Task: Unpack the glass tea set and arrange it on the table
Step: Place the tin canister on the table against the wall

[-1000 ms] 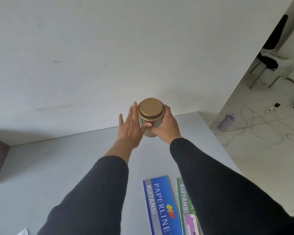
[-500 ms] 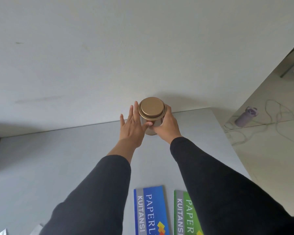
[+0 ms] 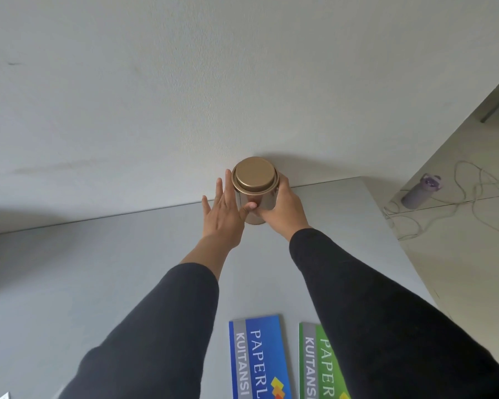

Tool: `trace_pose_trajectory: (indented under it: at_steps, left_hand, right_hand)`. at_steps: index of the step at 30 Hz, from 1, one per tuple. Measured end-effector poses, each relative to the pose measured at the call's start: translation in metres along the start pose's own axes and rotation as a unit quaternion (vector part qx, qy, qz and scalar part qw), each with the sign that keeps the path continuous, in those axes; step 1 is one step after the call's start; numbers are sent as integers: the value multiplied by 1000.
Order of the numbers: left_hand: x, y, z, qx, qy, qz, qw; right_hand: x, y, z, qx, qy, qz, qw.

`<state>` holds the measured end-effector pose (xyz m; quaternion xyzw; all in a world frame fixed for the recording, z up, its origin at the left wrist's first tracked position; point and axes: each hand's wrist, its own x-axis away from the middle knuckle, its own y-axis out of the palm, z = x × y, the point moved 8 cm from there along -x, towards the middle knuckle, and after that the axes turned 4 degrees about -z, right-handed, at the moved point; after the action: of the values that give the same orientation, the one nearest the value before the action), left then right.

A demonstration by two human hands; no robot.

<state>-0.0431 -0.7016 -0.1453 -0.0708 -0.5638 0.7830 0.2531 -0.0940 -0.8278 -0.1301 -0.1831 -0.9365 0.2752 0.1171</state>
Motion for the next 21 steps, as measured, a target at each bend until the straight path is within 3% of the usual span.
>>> trace_pose_trajectory:
  at_steps: [5, 10, 21]
  left_hand:
    - [19, -10, -8, 20, 1, 10, 1000]
    - [51, -42, -24, 53, 9, 44, 998]
    - [183, -199, -132, 43, 62, 156, 985]
  right_hand:
    - [30, -2, 8, 96, 81, -8, 992]
    - [74, -1, -15, 113, 110, 4, 988]
    - [178, 83, -197, 96, 35, 52, 993]
